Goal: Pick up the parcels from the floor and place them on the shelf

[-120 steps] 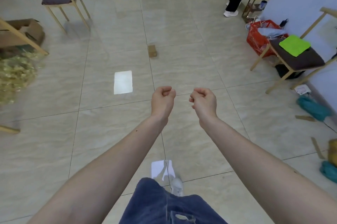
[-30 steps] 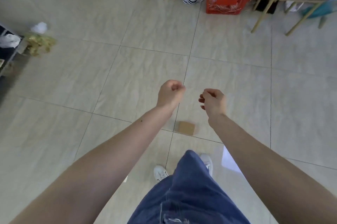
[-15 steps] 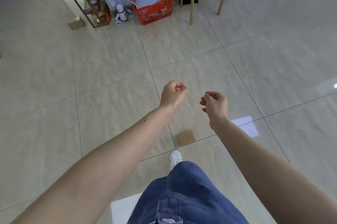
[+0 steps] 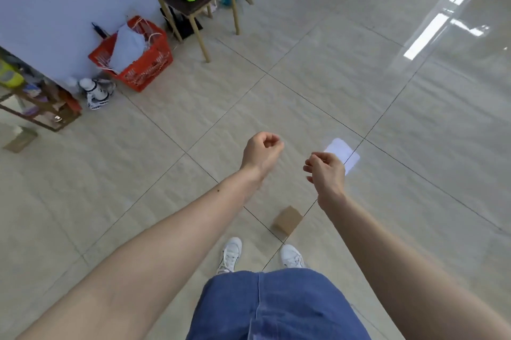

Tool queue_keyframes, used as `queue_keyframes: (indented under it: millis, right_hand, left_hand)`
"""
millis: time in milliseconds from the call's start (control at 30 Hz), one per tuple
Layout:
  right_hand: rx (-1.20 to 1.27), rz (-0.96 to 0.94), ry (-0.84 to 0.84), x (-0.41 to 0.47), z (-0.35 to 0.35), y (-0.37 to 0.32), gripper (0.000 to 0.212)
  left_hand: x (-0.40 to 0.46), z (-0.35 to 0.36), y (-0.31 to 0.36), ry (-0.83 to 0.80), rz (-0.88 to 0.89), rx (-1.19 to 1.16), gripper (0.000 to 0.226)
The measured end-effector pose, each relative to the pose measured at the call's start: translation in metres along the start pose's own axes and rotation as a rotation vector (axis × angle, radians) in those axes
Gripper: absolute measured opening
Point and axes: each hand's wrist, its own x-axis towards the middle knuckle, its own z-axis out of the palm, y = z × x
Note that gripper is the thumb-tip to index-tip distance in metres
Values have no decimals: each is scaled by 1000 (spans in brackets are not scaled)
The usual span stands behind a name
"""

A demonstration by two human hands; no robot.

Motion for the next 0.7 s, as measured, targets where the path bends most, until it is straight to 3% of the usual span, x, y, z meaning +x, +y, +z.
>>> queue_keyframes:
  millis: [333,700]
  right_hand:
    - [235,77,353,-17,3,53,13]
    - [170,204,475,36,-13,182,8]
  left_hand:
    - [26,-2,-56,-321,-2,179,11]
    - [69,51,-159,-350,-94,271,10]
